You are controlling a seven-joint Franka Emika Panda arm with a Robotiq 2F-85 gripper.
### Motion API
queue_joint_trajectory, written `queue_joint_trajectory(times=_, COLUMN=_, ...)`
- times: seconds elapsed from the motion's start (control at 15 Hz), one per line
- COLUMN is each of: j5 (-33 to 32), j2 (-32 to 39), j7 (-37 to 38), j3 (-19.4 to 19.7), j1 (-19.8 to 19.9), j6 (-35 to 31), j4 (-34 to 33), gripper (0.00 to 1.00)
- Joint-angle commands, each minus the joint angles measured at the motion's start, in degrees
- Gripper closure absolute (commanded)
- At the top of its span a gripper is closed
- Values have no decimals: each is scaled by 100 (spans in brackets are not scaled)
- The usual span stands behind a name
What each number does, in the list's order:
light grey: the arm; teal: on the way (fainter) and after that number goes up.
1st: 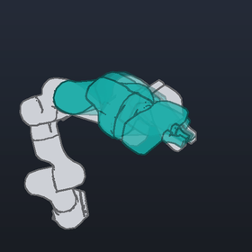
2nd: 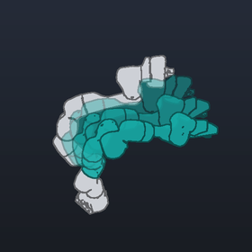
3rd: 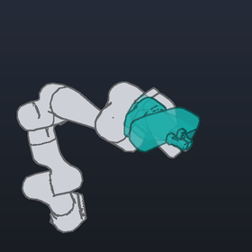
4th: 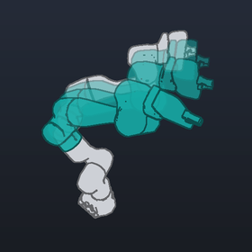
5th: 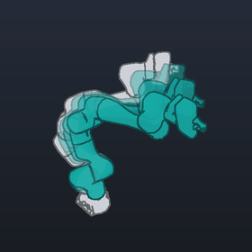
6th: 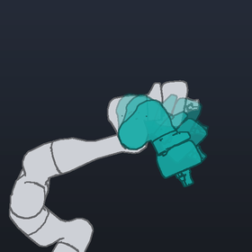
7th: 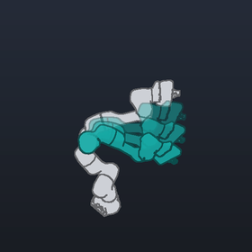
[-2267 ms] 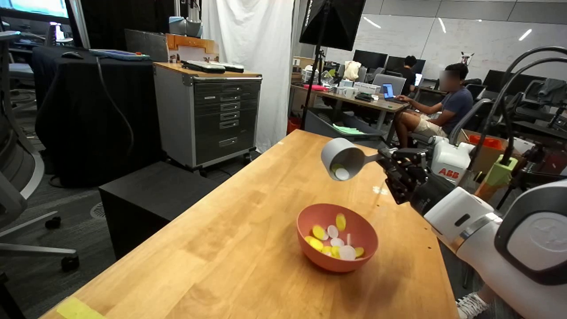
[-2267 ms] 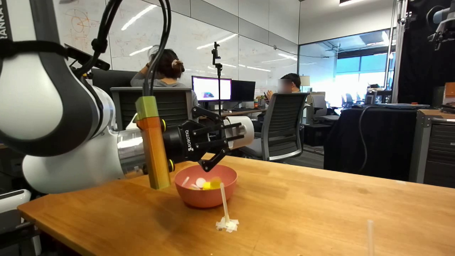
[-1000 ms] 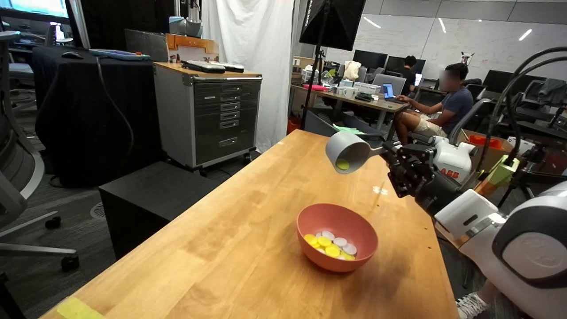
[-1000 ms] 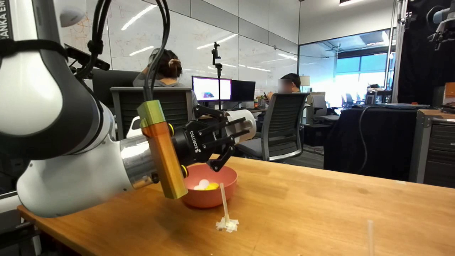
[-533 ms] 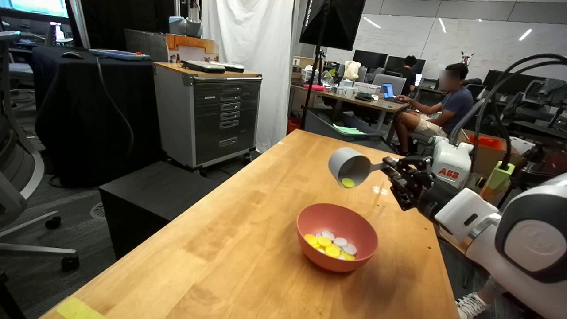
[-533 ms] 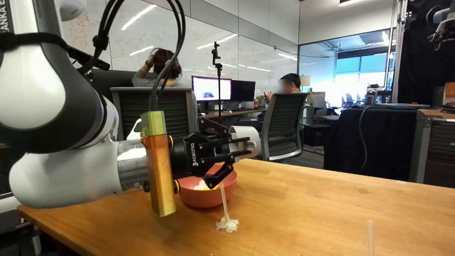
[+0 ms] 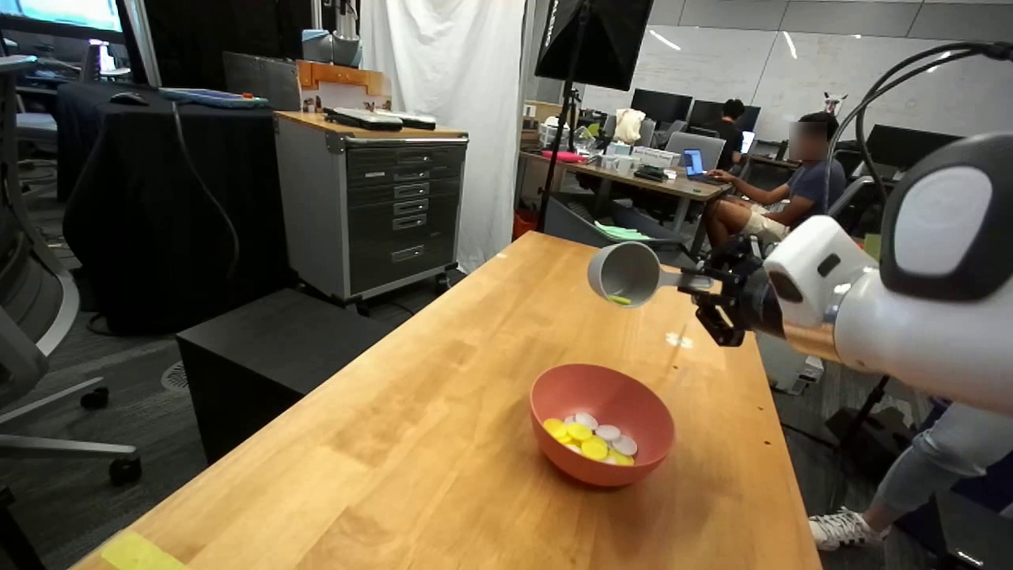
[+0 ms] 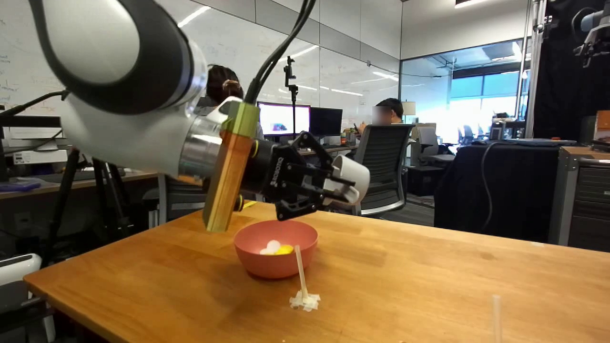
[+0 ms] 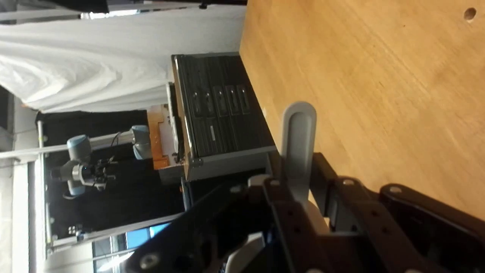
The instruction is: Pour the contents in the grey measuring cup into the pink bowl
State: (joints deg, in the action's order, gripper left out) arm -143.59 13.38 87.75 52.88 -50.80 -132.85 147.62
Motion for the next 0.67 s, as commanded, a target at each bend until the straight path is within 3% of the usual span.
queue_joint_trajectory(times=0.0, j5=401, j2=-1243, j7=-1336, j3=-177, j1=1204, j6=-1389, j4=-614, gripper=94)
queue_joint_trajectory(times=0.07, j5=718, j2=-1126, j7=-1506, j3=517, j1=695, j6=-1963, j4=-861, gripper=94)
queue_joint_trajectory(times=0.2, j5=1722, j2=-997, j7=-2393, j3=497, j1=1107, j6=-2904, j4=-1343, gripper=94)
queue_joint_trajectory(times=0.27, j5=2207, j2=-903, j7=-2839, j3=-218, j1=2074, j6=-3307, j4=-1519, gripper=94)
queue_joint_trajectory(times=0.4, j5=3179, j2=-306, j7=-3439, j3=-500, j1=2813, j6=-4173, j4=-1897, gripper=94)
queue_joint_trajectory(times=0.47, j5=3667, j2=101, j7=-3673, j3=127, j1=2408, j6=-4662, j4=-2077, gripper=94)
queue_joint_trajectory(times=0.6, j5=4607, j2=700, j7=-4191, j3=211, j1=2675, j6=-5308, j4=-2098, gripper=94)
